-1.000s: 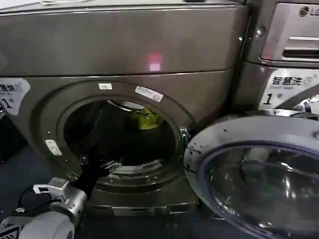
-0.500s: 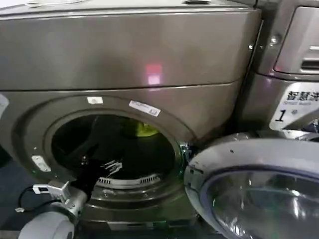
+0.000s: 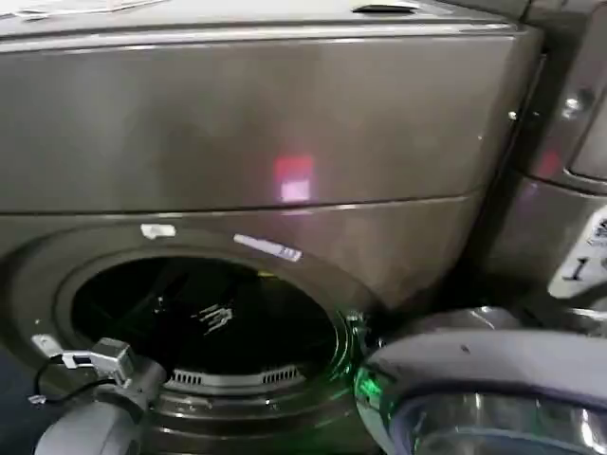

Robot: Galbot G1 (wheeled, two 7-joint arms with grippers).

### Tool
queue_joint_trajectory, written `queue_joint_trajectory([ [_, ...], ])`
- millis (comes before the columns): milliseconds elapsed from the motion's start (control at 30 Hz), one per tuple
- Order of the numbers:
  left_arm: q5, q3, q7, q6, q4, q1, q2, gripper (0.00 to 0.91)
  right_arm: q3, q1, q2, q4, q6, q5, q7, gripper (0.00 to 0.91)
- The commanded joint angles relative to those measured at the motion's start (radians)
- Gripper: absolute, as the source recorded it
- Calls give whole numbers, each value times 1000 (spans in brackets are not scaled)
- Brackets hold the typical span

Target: Grasp the clothes from the dryer.

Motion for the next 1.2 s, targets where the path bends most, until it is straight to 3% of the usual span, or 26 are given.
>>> queue_joint_trajectory([
  [33, 15, 11, 1, -10, 25, -12, -1, 907, 14, -7, 2, 9, -18, -23, -16, 907],
  [133, 15, 13, 2, -10, 46, -40, 3, 907, 27, -20, 8, 8, -28, -90, -30, 907],
  [300, 29, 53, 2, -33, 151, -125, 18, 907, 70, -46, 7, 6, -37, -114, -27, 907],
  [833, 71, 223, 5, -117, 790, -654, 11, 907, 125, -93, 11, -6, -28, -98, -31, 907],
  [1100, 190, 369, 270, -121, 1186, -925, 49, 907, 109, -72, 3, -19, -21, -94, -34, 907],
  [1200, 277, 456, 385, -174, 1393, -1066, 50, 907, 106, -66, -1, -28, -15, -95, -37, 907],
])
